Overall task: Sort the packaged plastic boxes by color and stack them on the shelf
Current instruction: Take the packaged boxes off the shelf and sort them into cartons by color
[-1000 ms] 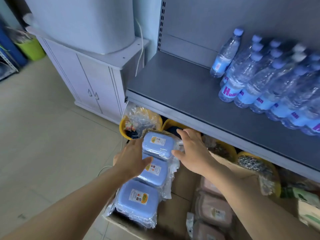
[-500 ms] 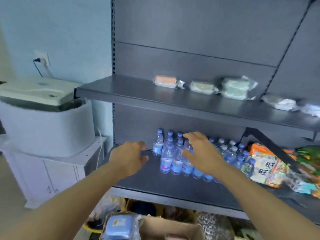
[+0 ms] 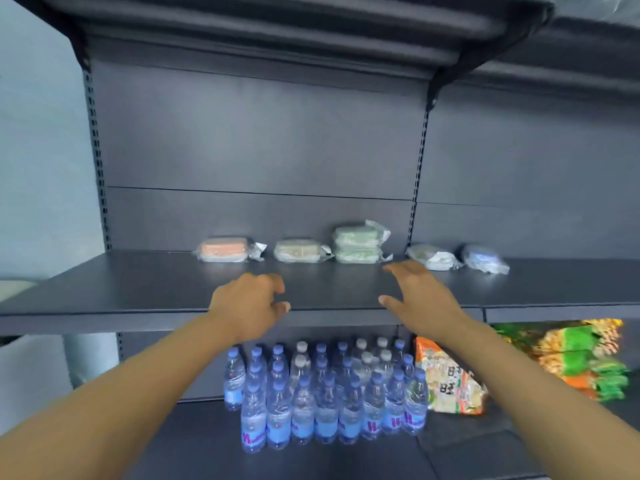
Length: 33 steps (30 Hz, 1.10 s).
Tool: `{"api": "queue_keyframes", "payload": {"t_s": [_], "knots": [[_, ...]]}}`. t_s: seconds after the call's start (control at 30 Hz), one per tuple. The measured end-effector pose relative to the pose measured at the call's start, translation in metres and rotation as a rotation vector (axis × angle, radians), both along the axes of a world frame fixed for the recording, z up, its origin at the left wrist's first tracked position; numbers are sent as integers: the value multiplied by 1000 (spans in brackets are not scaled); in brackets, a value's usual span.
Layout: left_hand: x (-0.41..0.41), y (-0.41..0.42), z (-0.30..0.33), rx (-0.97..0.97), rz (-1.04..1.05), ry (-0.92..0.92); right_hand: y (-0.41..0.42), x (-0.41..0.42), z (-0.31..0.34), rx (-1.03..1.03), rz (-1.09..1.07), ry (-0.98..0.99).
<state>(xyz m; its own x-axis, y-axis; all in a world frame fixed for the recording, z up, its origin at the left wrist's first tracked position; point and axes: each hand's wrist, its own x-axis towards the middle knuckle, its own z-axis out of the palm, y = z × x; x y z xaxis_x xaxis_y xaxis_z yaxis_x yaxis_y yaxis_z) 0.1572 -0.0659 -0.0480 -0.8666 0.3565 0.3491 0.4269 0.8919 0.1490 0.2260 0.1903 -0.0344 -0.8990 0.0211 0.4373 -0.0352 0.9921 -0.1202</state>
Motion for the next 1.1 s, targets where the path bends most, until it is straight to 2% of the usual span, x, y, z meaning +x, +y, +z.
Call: {"api": "queue_keyframes", "payload": {"t_s": [0.13, 0.33, 0.67, 0.93, 1.1], "knots": [[-38, 62, 12, 8, -28, 30, 50, -47, 8, -2, -3, 1], [-114, 140, 20, 3, 43, 46, 124, -157, 16, 2, 92, -28], [-223, 181, 14, -77, 183, 31, 155, -329, 24, 87, 233, -107], [-278, 200, 6, -73, 165, 30, 162, -391, 17, 86, 235, -256], [-295, 208, 0, -42, 163, 12, 169, -393, 18, 119, 227, -214]]}}
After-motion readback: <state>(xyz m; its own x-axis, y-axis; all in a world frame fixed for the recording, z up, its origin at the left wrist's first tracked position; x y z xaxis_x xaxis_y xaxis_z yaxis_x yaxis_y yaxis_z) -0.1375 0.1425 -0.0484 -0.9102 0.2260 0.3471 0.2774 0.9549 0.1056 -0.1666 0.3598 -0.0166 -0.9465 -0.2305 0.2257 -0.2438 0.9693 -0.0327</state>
